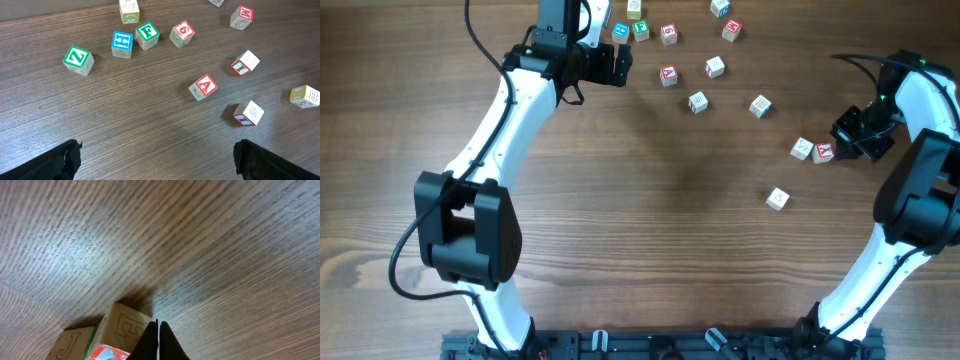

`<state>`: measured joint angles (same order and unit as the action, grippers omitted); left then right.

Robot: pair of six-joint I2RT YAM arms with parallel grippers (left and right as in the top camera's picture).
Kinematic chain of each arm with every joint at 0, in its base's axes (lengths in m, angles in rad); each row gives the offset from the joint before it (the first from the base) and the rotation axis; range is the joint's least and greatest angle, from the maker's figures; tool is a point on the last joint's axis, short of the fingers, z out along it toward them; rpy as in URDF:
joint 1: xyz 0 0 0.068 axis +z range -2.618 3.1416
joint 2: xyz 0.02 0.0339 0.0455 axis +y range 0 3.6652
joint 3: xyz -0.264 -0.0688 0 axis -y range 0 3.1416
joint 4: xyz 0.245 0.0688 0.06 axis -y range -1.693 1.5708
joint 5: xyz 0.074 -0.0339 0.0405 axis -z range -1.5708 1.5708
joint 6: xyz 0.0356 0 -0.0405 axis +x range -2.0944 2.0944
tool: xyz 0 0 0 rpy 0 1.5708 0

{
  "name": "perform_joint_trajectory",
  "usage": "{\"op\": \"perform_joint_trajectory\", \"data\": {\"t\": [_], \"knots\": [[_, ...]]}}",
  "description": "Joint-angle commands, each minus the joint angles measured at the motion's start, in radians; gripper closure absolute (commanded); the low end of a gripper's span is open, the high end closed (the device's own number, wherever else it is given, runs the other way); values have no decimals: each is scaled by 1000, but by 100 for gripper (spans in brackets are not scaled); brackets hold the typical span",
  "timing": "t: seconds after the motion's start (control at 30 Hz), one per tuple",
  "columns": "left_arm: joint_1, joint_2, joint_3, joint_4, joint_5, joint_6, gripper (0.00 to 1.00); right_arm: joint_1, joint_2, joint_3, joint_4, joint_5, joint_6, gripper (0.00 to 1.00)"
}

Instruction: Form a circle

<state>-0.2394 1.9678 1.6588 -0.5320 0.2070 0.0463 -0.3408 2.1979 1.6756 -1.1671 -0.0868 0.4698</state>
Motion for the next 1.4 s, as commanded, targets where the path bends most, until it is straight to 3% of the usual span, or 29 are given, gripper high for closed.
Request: {"op": "perform_joint_trajectory", "data": {"t": [0.0, 0.27, 0.73, 1.23, 1.37], "knots": [[4, 9, -5, 0, -3, -3, 0, 7, 11, -2, 2, -23, 1, 96], [4, 9, -5, 0, -3, -3, 0, 7, 11, -2, 24, 42, 3, 96], [4, 9, -5, -1, -3, -3, 0, 7, 11, -2, 44, -72, -23, 96], [4, 9, -5, -1, -3, -2, 0, 7, 11, -2, 40, -71, -22, 96], [4, 9, -5, -1, -3, -3, 0, 7, 11, -2, 68, 77, -11, 96]]}}
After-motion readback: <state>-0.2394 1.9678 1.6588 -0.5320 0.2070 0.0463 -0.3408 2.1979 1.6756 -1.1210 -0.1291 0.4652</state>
